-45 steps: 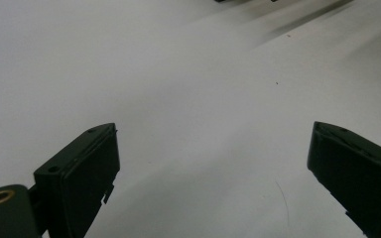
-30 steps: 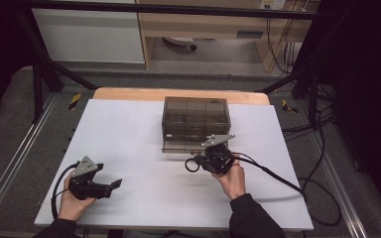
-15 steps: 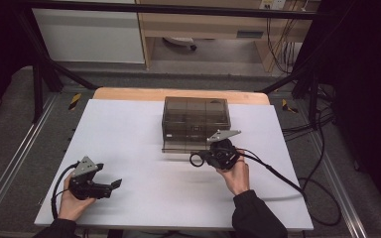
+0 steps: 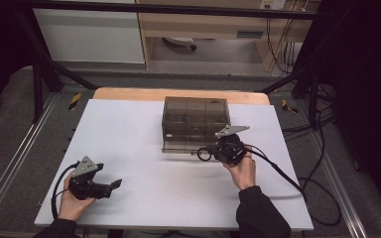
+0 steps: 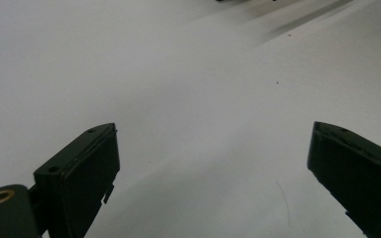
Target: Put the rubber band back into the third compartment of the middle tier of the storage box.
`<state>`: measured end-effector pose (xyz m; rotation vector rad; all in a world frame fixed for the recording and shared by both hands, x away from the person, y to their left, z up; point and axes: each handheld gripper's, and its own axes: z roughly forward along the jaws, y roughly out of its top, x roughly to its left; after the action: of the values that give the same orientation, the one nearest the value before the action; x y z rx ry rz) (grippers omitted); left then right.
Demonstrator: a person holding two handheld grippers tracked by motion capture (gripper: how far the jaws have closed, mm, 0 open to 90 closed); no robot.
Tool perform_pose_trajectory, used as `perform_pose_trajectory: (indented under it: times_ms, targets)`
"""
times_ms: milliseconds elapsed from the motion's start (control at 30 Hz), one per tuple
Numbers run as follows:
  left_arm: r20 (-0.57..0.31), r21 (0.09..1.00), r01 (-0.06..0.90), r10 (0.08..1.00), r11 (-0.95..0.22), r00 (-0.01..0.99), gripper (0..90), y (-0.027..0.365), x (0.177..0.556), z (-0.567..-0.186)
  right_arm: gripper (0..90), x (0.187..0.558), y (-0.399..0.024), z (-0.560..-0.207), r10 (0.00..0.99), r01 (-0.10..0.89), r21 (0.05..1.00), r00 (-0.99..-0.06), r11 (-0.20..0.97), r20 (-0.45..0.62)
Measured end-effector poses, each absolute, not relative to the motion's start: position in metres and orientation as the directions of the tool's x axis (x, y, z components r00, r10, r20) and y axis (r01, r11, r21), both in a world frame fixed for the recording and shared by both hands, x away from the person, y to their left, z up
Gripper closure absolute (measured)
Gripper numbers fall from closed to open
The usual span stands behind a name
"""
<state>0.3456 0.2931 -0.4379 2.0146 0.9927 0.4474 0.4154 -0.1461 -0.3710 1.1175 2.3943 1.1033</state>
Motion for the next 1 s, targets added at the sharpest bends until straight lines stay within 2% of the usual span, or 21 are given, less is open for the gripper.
perform_pose_trajectory:
  times_ms: [1000]
  targets:
    - [-0.041,0.802,0.486,0.78,-0.348,0.625,5.7,0.293,0.346,-0.438,87.8,0.442,-0.166,-0.365,0.805,0.563,0.738,-0.591,0.373,0.044]
